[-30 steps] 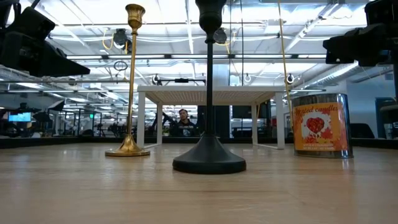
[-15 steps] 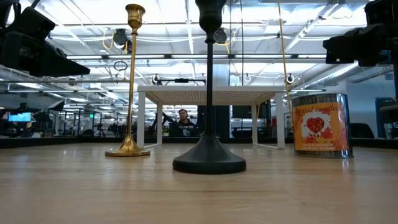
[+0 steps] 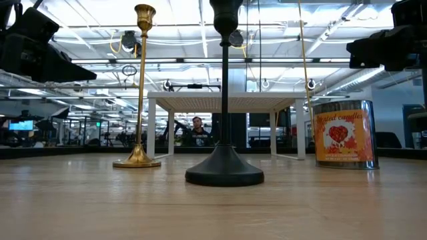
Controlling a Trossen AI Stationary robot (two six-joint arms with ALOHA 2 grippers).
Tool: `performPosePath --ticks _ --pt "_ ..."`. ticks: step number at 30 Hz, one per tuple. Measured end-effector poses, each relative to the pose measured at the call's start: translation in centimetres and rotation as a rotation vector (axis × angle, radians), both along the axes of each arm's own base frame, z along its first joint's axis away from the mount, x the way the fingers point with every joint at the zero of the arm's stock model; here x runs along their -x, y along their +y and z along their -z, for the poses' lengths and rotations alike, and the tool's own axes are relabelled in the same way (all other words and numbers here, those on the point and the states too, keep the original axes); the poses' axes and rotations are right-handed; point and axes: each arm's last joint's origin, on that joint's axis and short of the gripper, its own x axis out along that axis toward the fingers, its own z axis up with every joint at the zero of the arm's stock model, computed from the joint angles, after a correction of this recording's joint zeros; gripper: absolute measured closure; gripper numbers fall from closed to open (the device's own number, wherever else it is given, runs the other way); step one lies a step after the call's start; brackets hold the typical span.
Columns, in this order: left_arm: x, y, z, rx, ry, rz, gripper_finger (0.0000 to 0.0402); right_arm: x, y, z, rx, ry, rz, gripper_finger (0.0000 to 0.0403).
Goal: Pick & Place candle stick holders
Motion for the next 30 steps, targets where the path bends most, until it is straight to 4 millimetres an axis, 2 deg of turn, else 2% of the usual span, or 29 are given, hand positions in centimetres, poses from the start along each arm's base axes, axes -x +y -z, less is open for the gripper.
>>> performPosePath --ticks 30 --pt "0.0 0.0 0.0 0.0 0.0 0.0 0.0366 0.0 0.0 0.0 0.042 -0.006 0.002 0.0399"
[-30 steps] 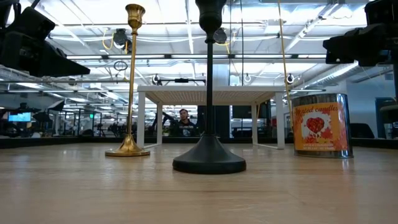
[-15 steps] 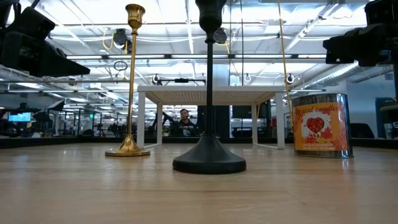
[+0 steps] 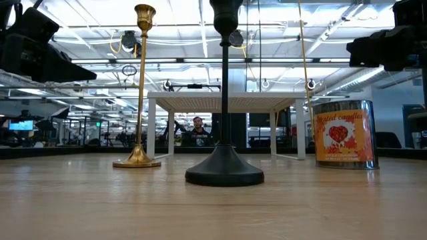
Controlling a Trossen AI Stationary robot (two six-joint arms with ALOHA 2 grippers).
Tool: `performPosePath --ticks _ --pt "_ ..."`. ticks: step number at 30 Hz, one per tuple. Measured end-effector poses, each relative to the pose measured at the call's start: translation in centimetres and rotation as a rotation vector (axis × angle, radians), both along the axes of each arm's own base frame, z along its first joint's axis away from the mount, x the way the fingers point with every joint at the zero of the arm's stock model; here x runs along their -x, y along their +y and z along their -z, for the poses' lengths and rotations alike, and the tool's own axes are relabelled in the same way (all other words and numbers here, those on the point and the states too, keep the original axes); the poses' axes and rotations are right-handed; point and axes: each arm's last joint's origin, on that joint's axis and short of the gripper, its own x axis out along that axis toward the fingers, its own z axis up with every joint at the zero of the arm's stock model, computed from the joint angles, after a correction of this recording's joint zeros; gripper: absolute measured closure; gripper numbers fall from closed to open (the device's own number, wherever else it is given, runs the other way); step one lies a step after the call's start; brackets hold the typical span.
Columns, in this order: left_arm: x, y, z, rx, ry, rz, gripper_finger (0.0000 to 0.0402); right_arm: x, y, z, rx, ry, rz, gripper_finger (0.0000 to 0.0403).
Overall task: Pick & Place candle stick holders
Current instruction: Put the left golden candle holder on the shelf
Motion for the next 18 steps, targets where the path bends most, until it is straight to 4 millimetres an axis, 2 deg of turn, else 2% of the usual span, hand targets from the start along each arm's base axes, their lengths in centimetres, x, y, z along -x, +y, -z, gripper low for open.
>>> performPosePath --ticks 13,18 --pt "0.0 0.0 0.0 0.0 0.0 0.0 0.0366 0.0 0.0 -0.08 0.085 -0.021 0.005 0.0399" --pt "0.0 0.0 0.01 0.0 0.0 0.0 0.0366 0.0 0.0 -0.08 -0.1 0.006 -0.006 0.0399"
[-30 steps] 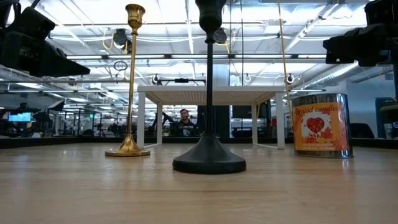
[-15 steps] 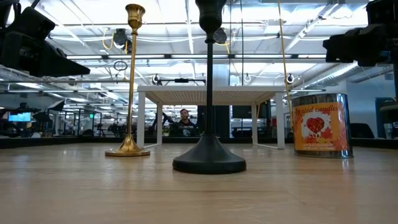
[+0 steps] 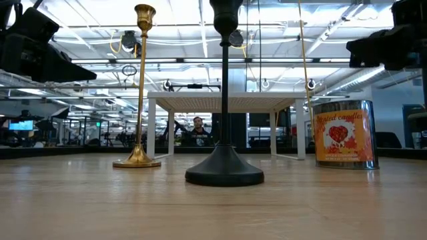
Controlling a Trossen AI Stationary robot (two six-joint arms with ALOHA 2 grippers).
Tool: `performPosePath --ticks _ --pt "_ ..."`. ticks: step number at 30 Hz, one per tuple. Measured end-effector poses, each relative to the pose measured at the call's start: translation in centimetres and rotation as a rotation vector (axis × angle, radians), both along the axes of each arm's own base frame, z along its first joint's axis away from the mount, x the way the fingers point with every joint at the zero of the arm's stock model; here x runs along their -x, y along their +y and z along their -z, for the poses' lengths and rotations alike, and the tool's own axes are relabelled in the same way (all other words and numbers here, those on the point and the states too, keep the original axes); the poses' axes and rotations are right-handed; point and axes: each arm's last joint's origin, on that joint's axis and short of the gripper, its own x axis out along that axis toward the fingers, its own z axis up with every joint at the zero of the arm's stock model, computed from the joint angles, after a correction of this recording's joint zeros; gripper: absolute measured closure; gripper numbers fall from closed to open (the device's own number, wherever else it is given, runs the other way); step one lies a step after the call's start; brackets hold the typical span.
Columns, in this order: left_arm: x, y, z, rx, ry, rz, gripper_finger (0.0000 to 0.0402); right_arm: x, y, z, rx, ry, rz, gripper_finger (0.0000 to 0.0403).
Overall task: Pick & Place candle stick holders
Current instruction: Put the left golden candle holder on the shelf
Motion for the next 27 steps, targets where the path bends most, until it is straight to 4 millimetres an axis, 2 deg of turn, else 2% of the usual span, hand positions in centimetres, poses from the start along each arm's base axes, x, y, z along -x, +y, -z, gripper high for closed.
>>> performPosePath --ticks 6,11,18,21,27 --pt "0.0 0.0 0.0 0.0 -0.001 0.0 0.0366 0.0 0.0 0.0 -0.049 0.005 0.003 0.0399" --pt "0.0 0.0 0.0 0.0 0.0 0.0 0.0366 0.1 -0.3 -0.3 -0.082 0.045 0.079 0.0399" --pt "0.0 0.0 0.0 -0.004 0.001 0.0 0.0366 0.8 0.0 -0.8 -0.111 0.173 -0.013 0.0399" --pt "0.0 0.0 0.0 -0.003 0.0 0.0 0.0366 1.2 0.2 -1.5 -0.165 0.213 -0.095 0.0399" --pt "0.0 0.0 0.0 -0.003 0.0 0.0 0.0366 1.8 0.1 -3.4 -0.191 0.165 -0.101 0.0399"
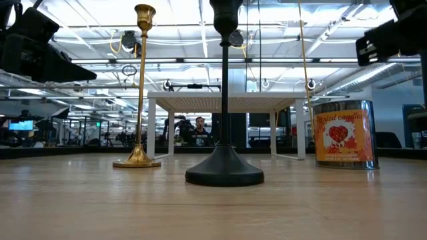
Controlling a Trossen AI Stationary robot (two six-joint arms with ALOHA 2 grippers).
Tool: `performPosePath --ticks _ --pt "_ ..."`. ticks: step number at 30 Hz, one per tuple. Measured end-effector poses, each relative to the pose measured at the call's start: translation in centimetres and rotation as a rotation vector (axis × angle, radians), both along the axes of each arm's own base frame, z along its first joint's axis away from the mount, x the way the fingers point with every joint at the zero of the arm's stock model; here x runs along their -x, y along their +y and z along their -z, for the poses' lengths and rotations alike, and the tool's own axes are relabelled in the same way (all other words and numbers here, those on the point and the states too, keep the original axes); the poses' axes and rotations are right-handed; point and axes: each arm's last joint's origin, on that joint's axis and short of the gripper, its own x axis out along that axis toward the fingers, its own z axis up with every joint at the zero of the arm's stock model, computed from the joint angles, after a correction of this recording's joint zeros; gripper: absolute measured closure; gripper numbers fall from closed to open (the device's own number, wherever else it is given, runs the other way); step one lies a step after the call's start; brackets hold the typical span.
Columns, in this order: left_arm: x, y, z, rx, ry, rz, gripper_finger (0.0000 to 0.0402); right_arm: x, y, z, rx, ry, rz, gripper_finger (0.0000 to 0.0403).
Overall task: Pick & Place candle stick holders
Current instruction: Put the left golden candle holder on the shelf
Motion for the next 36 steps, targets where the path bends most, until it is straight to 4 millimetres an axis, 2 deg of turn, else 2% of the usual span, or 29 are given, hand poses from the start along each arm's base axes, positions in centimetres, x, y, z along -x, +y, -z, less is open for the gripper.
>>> performPosePath --ticks 3,6,14,20,27,32,36 --pt "0.0 0.0 0.0 0.003 -0.002 -0.001 0.0366 0.4 0.0 -1.1 -0.118 0.005 -0.002 0.0399" --pt "0.0 0.0 0.0 0.004 -0.002 -0.001 0.0366 1.2 0.1 -2.5 -0.198 0.024 -0.081 0.0399" --pt "0.0 0.0 0.0 0.014 -0.004 -0.002 0.0366 4.1 0.1 -5.8 -0.223 0.089 -0.201 0.0399" --pt "0.0 0.0 0.0 0.029 -0.009 -0.005 0.0366 4.6 0.5 -5.7 -0.241 0.149 -0.357 0.0399" --pt "0.0 0.0 0.0 0.028 -0.008 -0.005 0.0366 4.5 0.5 -6.1 -0.24 0.103 -0.35 0.0399" --pt "0.0 0.0 0.0 0.041 -0.012 -0.007 0.0366 4.5 0.5 -6.9 -0.323 0.061 -0.346 0.0399" --pt "0.0 0.0 0.0 0.054 -0.015 -0.009 0.0366 4.3 0.2 -6.9 -0.25 0.015 -0.24 0.0399"
